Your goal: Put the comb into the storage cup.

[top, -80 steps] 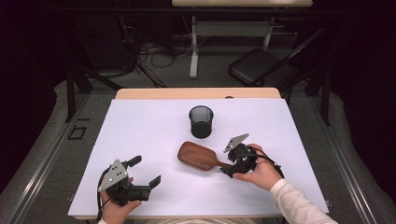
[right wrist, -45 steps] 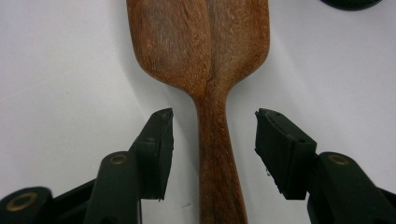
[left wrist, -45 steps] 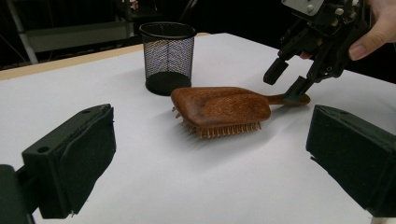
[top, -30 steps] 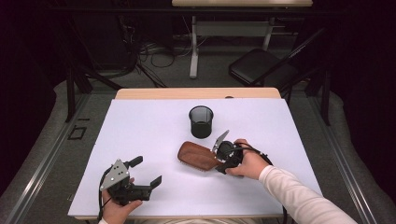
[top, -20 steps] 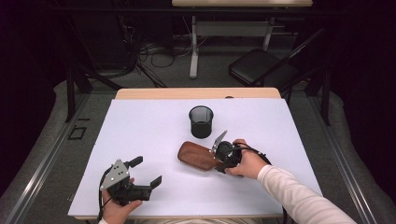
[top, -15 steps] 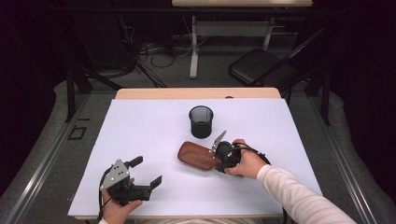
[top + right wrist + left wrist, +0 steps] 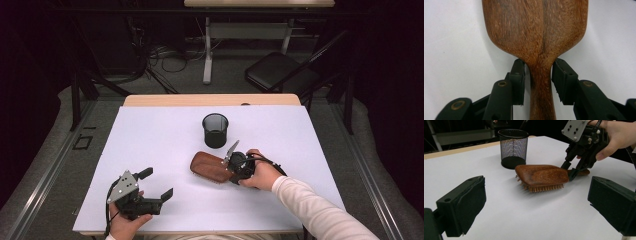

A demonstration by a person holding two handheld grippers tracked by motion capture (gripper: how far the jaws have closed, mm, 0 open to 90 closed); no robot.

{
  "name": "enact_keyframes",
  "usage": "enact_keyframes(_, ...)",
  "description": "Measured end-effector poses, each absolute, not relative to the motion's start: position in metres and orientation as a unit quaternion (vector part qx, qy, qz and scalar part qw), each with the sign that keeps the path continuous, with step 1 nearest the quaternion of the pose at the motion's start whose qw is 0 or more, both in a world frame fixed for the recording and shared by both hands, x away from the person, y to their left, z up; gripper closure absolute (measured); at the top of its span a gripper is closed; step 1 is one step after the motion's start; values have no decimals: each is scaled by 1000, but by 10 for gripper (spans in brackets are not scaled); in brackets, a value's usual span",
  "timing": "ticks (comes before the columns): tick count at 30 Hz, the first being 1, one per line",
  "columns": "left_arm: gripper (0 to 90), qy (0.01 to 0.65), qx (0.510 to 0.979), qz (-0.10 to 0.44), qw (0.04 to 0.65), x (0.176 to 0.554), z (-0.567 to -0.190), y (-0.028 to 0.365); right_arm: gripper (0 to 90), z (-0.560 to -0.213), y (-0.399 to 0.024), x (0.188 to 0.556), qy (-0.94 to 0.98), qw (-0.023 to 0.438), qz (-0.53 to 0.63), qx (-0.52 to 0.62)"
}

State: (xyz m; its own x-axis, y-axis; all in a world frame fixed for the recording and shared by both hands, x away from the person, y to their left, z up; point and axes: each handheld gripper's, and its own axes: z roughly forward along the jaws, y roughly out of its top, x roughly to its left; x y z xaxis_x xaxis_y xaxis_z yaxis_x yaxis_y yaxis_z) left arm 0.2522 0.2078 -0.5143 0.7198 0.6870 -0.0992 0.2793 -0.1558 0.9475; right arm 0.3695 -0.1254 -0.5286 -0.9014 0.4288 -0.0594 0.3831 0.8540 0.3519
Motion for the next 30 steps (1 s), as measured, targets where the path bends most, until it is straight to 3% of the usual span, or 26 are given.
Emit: enact_keyframes(30, 20, 330, 738, 180, 561, 255, -516, 208, 723, -527, -120, 371, 966, 73, 147, 198)
